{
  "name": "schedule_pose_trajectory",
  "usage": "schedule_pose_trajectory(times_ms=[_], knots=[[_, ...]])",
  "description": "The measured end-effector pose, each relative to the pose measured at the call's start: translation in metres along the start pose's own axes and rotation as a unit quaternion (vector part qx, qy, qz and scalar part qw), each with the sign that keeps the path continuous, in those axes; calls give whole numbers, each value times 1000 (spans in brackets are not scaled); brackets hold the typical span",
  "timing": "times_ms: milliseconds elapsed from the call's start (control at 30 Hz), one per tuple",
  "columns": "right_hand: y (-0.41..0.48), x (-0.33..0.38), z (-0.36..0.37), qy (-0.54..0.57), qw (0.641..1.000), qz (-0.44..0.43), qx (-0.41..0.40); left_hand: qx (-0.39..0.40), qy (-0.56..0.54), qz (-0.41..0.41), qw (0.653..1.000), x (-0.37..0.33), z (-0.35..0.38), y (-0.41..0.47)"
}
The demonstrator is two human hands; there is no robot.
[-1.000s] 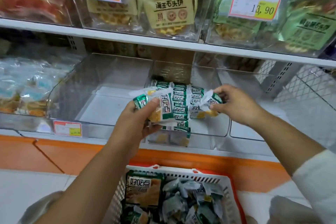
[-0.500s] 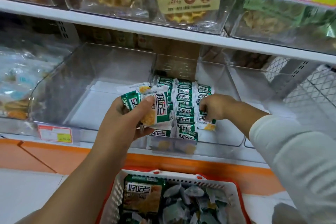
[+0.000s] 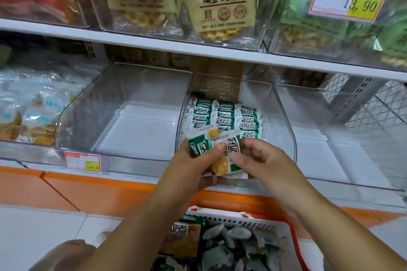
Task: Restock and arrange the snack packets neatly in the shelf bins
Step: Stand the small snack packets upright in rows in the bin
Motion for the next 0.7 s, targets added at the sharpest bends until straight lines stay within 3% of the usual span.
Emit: schedule_pose_trajectory(times_ms=[167,333,400,467,533,600,700], knots=[[9,-7,-27,2,999,23,-49,-23,-25,-10,999,5,3,-1],[66,11,-91,-203,977,-24,-63,-85,84,31,992,-6,-17,1],[90,6,-91,-386,922,-29,-22,-91,113,47,988,-12,-23,3],[106,-6,-75,-570,819,-28,56,-92,124,57,986,-16,-28,3],[114,-23,-63,-663,740,-5,118,-90,132,62,985,-19,-33,4],[120,-37,-57,-683,716,29,142,-87,135,63,985,-20,-36,4],[126,-52,-48,-671,718,49,179,-85,137,61,985,-19,-40,5]])
Point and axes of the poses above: each hand's wrist, its own y-axis towards the middle knuckle, its own z-axis out of the palm, x = y × z, the point moved 6 cm from there along y, towards the middle knuckle, and after that the axes turned 2 degrees about -z, right-handed, at the moved point
